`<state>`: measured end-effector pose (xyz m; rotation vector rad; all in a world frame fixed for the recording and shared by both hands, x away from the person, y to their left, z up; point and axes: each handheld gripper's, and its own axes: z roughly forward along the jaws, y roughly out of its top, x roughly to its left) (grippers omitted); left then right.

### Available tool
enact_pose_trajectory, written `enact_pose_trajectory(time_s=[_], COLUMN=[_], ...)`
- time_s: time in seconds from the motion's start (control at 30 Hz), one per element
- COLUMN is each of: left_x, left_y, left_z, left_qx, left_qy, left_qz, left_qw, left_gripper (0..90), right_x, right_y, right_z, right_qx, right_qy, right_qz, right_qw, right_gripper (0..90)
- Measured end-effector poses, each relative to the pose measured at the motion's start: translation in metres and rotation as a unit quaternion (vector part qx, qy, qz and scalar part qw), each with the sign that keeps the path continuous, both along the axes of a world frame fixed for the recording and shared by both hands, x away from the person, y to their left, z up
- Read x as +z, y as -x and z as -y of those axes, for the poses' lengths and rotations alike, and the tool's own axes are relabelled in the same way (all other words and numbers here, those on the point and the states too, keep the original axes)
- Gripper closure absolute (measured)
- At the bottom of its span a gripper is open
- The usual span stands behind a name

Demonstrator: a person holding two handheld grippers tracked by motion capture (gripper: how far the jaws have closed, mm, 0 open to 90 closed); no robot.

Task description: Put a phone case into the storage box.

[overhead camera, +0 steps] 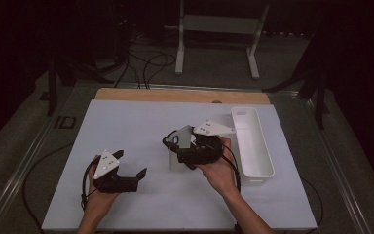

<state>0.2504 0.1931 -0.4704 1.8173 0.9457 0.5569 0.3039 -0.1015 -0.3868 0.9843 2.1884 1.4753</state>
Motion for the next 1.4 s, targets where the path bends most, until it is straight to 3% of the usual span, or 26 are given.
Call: enact_pose_trajectory(time_s=[0.23,0.4,0.73,1.4], left_x=[-0.012,-0.017,-0.021,-0.024], left_y=[0.009,0.014,0.012,0.012], left_z=[-0.015,-0.016,-0.017,-0.016], left_qx=[0.026,0.040,0.062,0.069], left_qy=[0.003,-0.011,-0.013,-0.013], left_qz=[0.009,0.021,0.017,0.012], left_qw=[0.9996,0.9989,0.9979,0.9975], left_gripper=[0.2,0.2,0.2,0.2], right_x=[0.001,0.005,0.014,0.033], right_y=[-0.001,-0.002,-0.009,-0.044], right_z=[0.003,0.005,0.014,0.040], right_qx=[-0.003,-0.007,-0.025,-0.090], right_qy=[0.001,-0.001,0.010,0.003], right_qz=[0.003,0.010,0.027,0.031], right_qw=[1.0000,0.9999,0.9993,0.9954], right_gripper=[16.4,16.4,16.4,16.4])
